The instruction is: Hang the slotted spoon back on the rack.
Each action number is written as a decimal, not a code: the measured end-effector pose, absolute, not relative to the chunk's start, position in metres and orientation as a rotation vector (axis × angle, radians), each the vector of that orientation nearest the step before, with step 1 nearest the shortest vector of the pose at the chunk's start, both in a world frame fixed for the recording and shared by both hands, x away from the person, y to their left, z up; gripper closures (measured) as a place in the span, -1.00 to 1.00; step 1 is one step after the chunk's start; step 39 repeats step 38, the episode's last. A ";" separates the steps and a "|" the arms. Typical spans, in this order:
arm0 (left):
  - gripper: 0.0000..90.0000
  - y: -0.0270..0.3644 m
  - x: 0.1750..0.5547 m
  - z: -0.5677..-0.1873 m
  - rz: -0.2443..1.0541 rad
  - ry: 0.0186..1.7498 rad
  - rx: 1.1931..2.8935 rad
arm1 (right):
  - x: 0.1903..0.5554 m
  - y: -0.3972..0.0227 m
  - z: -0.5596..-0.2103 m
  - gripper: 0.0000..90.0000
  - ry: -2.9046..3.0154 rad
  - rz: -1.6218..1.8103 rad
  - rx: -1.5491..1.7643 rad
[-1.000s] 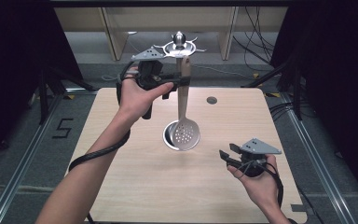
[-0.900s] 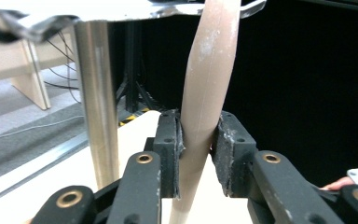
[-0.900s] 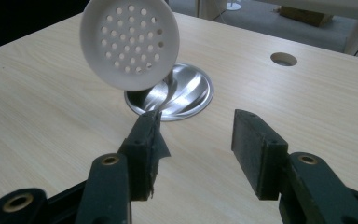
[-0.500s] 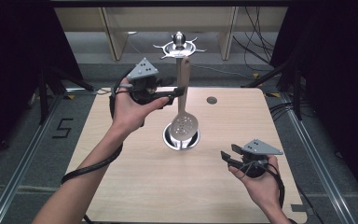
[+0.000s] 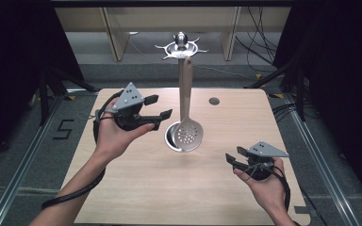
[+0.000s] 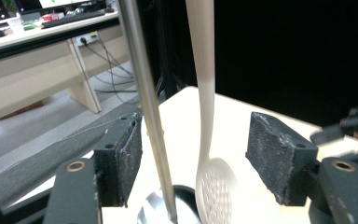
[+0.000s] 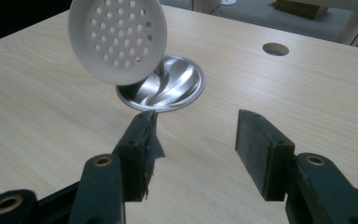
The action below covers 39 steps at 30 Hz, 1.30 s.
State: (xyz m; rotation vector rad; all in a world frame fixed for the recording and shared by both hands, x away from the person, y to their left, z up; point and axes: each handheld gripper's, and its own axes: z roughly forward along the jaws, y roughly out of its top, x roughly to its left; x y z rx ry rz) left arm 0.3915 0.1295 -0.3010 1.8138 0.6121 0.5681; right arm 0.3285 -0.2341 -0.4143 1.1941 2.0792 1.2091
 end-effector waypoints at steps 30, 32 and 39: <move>-0.30 0.239 0.349 -0.469 0.589 0.939 1.974 | 0.334 -0.240 -0.433 0.02 2.134 1.134 1.180; -0.32 0.240 0.352 -0.470 0.585 0.962 1.946 | 0.334 -0.241 -0.437 0.02 2.129 1.146 1.191; -0.33 0.242 0.353 -0.474 0.579 0.964 1.956 | 0.335 -0.245 -0.443 0.03 2.130 1.166 1.218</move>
